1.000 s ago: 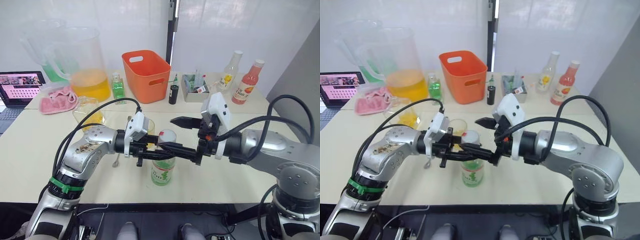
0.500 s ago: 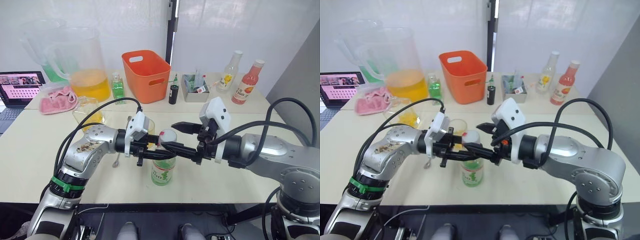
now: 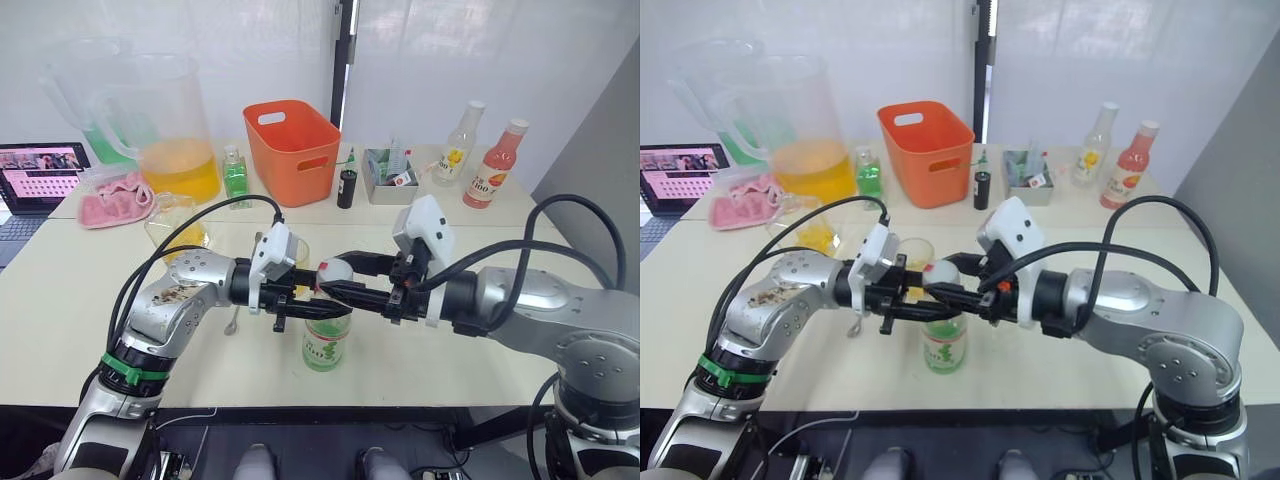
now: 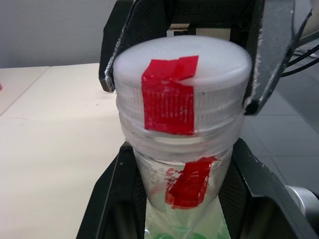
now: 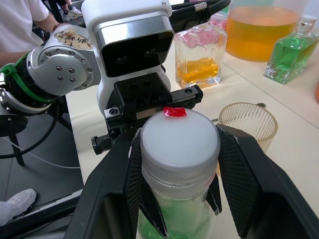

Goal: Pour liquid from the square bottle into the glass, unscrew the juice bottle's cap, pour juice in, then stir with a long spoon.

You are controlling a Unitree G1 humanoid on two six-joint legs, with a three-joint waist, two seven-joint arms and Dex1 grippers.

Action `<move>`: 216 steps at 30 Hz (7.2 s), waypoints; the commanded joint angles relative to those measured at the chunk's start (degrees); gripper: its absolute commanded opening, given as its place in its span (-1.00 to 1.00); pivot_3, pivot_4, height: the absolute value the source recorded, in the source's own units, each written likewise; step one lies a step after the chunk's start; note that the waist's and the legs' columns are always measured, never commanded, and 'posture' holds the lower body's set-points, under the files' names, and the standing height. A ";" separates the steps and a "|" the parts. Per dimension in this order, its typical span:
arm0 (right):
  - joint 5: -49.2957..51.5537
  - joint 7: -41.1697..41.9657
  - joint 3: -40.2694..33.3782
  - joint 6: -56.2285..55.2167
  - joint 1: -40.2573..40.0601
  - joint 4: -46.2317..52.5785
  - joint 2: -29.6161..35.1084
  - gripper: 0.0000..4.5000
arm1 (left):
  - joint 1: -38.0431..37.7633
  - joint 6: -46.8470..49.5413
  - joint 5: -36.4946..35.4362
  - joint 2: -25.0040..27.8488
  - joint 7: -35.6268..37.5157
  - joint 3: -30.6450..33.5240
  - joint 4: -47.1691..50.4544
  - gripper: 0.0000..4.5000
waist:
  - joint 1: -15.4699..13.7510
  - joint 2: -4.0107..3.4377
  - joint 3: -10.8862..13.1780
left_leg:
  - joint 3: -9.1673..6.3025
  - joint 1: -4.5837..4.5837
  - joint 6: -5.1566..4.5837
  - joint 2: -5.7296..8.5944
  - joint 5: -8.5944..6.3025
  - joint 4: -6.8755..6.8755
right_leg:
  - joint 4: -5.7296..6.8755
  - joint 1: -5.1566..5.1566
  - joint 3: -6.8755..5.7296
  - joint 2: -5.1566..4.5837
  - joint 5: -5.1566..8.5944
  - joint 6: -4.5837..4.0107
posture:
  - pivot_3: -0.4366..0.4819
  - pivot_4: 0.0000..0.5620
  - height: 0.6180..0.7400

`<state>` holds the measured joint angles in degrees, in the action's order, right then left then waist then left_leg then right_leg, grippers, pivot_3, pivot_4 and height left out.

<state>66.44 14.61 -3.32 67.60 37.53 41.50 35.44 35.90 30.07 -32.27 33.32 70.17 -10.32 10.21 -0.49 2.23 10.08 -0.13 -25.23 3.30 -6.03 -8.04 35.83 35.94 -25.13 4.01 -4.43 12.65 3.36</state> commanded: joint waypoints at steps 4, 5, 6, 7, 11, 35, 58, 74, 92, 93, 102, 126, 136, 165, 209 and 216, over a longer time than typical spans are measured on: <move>0.13 2.70 0.95 -2.09 2.41 -0.58 1.13 -0.25 | -1.05 0.70 3.03 0.59 -1.67 -1.56 -0.42 -0.38 | 0.07 0.00 0.00 | 0.00 0.00 0.00 0.00 0.00 -0.01 | 0.00 -0.01 0.00 0.00 0.00 0.00 | -0.05 -0.47 0.39; -0.46 4.77 1.83 -2.42 2.85 -0.98 1.71 -0.25 | -1.09 0.74 3.06 0.63 -1.83 -1.47 -0.32 -0.38 | 0.10 0.00 0.00 | 0.00 0.00 0.00 0.00 0.00 -0.01 | 0.00 -0.01 0.00 0.00 0.00 0.00 | -0.05 -0.47 0.39; -1.09 6.73 2.66 -2.85 3.19 -1.39 2.27 -0.25 | -1.14 0.77 3.08 0.67 -1.99 -1.39 -0.24 -0.38 | 0.12 0.00 0.00 | 0.00 0.00 0.00 0.00 0.00 -0.01 | 0.00 -0.01 0.00 0.00 0.00 0.00 | -0.05 -0.47 0.39; -2.01 9.63 3.77 -3.60 3.59 -2.12 2.99 -0.25 | -1.17 0.81 3.09 0.69 -2.14 -1.33 -0.20 -0.38 | 0.12 0.00 0.00 | 0.00 0.00 0.00 0.00 0.00 -0.01 | 0.00 -0.01 0.00 0.00 0.00 0.00 | -0.05 -0.47 0.39; -9.47 26.26 9.25 -11.05 6.12 -7.46 6.54 -0.25 | -2.03 1.31 2.80 1.22 -2.68 -0.80 1.06 -0.38 | 0.25 -0.01 0.00 | 0.01 0.00 0.00 0.00 0.00 0.00 | -0.03 -0.01 0.00 0.00 0.00 0.00 | -0.05 -0.47 0.39; -34.63 73.04 18.75 -42.80 22.26 -43.37 0.29 -0.25 | -6.02 4.35 1.07 3.96 -7.75 1.94 7.75 -0.38 | 1.20 -0.02 -0.01 | 0.01 0.04 -0.02 -0.02 -0.02 -0.04 | 0.13 -0.05 -0.01 0.05 0.00 0.02 | -0.05 -0.47 0.39; -36.38 42.01 -6.66 -27.86 11.37 -43.79 10.97 -0.25 | -3.16 1.49 1.51 1.57 -5.05 -1.47 3.42 -0.38 | 0.11 -0.04 0.00 | 0.03 0.03 -0.02 0.03 -0.03 0.00 | 0.07 -0.03 0.01 0.01 0.00 0.02 | -0.05 -0.47 0.39; -48.45 12.76 -13.03 -34.43 -13.77 -44.41 -0.18 -0.25 | -3.23 0.95 1.70 1.26 -4.92 -1.46 2.81 -0.38 | 0.04 -0.17 -0.08 | 0.01 0.03 -0.04 0.08 -0.01 0.06 | 0.04 0.07 0.09 0.01 -0.04 0.12 | -0.05 -0.47 0.39; -52.18 5.44 -12.78 -44.41 -10.90 -61.75 -7.09 -0.25 | -4.63 1.49 0.97 1.18 -5.83 -0.09 4.08 -0.38 | 0.38 -0.18 -0.09 | 0.00 0.04 -0.05 0.08 -0.01 0.05 | 0.06 0.10 0.09 0.03 -0.04 0.13 | -0.05 -0.47 0.39; -51.89 5.69 -12.78 -44.53 -10.69 -61.81 -7.18 -0.25 | -4.69 1.53 1.00 1.19 -5.92 -0.05 4.13 -0.38 | 0.48 -0.18 -0.09 | 0.00 0.04 -0.05 0.08 -0.01 0.05 | 0.06 0.10 0.09 0.03 -0.04 0.13 | -0.05 -0.47 0.39; -50.57 6.21 -12.72 -43.24 -9.84 -54.70 -7.10 0.98 | -5.45 1.49 1.29 1.61 -6.30 0.25 4.70 -0.38 | 0.63 -0.20 -0.10 | 0.00 0.04 -0.05 0.08 -0.01 0.05 | 0.07 0.10 0.09 0.03 -0.04 0.13 | -0.05 -0.47 0.39; -24.17 33.31 -6.32 -15.36 -4.28 -19.22 6.76 0.98 | -5.64 18.31 -15.33 11.72 -13.98 21.13 11.61 -0.38 | 2.82 -0.09 0.14 | -0.07 -0.02 -0.14 0.06 -0.06 -0.09 | 0.17 -0.07 0.10 0.07 0.06 0.14 | -0.05 -0.47 0.39; -19.96 35.72 -3.35 -14.39 -2.24 -17.82 7.02 0.98 | -7.11 15.15 -12.47 21.42 -14.46 30.26 5.99 -0.38 | 2.33 0.01 0.21 | -0.05 -0.05 -0.12 0.07 -0.08 -0.08 | 0.10 -0.10 0.08 0.04 0.06 0.12 | -0.05 -0.47 0.39; -18.64 24.96 -2.80 -13.63 -7.87 -7.28 6.11 0.98 | 18.22 -38.95 24.55 4.95 -20.58 11.85 -37.05 -0.38 | -0.12 0.06 0.22 | -0.04 -0.30 -0.13 0.07 -0.07 0.02 | 0.13 -0.21 0.06 0.06 -0.07 0.26 | -0.05 -0.47 0.39; -15.79 10.16 -5.79 -11.13 -11.56 -1.67 6.11 0.98 | 25.68 -82.53 61.12 4.82 -54.72 -3.51 -64.60 -0.38 | -0.18 0.07 0.22 | -0.04 -0.33 -0.12 0.07 -0.07 0.03 | 0.18 -0.23 0.06 0.06 -0.33 0.52 | -0.05 -0.47 0.39; -16.15 10.14 -5.93 -11.37 -12.00 -1.60 6.37 0.98 | 25.37 -84.34 64.59 6.21 -58.12 -5.58 -65.34 -0.38 | -0.19 0.07 0.22 | -0.04 -0.33 -0.12 0.07 -0.07 0.03 | 0.18 -0.23 0.07 0.06 -0.36 0.48 | -0.05 -0.47 0.39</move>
<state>50.53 24.79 -7.81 57.70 25.33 38.78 41.21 59.42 -52.95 31.89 38.52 14.15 -16.19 -55.74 -0.69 2.30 10.30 -0.17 -25.56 3.18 -5.96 -8.11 35.86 36.13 -25.36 4.07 -4.37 12.30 3.85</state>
